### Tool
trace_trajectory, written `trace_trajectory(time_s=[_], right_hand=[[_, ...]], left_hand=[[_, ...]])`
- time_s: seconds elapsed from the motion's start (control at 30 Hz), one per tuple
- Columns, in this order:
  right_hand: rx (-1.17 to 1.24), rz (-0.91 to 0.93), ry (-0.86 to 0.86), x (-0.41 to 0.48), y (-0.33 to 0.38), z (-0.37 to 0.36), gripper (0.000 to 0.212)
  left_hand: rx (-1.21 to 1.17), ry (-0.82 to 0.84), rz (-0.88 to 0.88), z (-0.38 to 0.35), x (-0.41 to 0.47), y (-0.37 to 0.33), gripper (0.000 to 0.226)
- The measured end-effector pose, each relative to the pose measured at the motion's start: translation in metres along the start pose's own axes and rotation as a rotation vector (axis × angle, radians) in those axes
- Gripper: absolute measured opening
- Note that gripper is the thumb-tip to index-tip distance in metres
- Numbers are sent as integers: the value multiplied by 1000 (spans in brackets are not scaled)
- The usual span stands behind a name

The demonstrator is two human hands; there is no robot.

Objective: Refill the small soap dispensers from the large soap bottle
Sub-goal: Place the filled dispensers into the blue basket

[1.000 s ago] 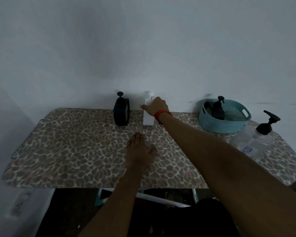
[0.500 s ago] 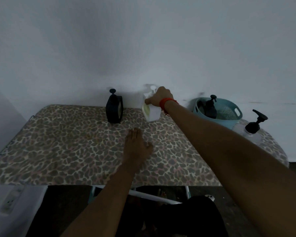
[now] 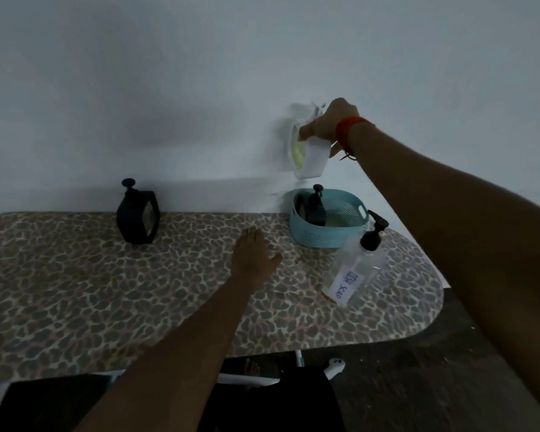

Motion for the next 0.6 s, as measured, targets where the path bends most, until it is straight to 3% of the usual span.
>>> trace_trajectory(time_s=[0.3,0.6], right_hand=[[-33,-157,-9,49,-102,29,64],[-14,-209,57,61,-163,-33,70]], left_hand=[[52,-44,29,-33,18,-6,84],[66,-87,35,-41,22,0,88]])
Point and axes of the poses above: each hand's wrist, its own x-axis towards the middle knuckle, its own z-axis out of the back of the hand, y = z × x, the point moved 5 cm from there along x, towards the middle knuckle, and after that the axes turned 10 degrees about -z, right-handed, at the moved point
